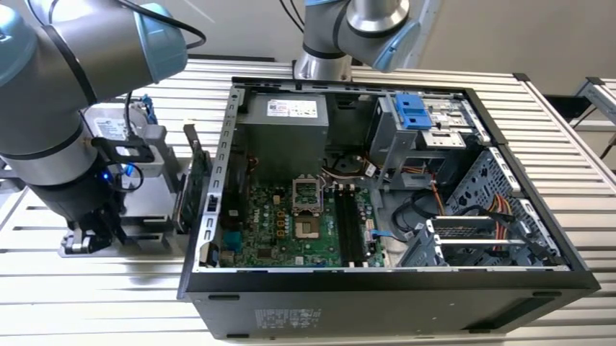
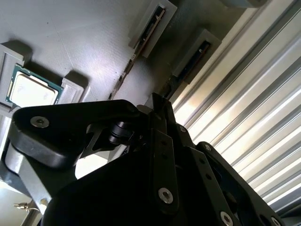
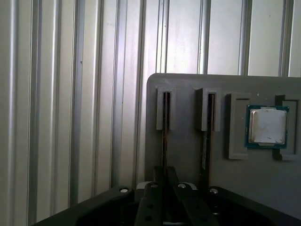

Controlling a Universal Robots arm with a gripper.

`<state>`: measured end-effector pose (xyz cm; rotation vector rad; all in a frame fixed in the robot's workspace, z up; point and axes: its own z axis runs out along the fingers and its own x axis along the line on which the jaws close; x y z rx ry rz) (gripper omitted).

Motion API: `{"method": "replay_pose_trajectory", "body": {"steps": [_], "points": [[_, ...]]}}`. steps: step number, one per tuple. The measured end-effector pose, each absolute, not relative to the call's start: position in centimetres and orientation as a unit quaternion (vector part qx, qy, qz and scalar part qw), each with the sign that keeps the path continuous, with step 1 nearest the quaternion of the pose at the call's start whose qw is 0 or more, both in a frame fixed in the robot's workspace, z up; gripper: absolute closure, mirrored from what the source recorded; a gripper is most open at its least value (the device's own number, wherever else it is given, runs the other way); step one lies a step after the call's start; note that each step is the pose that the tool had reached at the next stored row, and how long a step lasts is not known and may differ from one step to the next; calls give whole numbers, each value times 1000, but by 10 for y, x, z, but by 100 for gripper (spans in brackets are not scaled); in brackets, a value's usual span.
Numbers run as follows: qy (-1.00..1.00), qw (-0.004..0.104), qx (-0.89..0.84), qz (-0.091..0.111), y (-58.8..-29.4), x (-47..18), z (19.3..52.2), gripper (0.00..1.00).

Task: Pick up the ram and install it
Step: 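Pick up the ram and move it above insertion slot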

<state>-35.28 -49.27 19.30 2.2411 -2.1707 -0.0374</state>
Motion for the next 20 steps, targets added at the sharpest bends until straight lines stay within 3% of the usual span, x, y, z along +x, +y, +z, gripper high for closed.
{"method": "replay_pose_trajectory", "body": {"steps": [20], "points": [[-696,11,718,-12,-493,-353,201,100]]}}
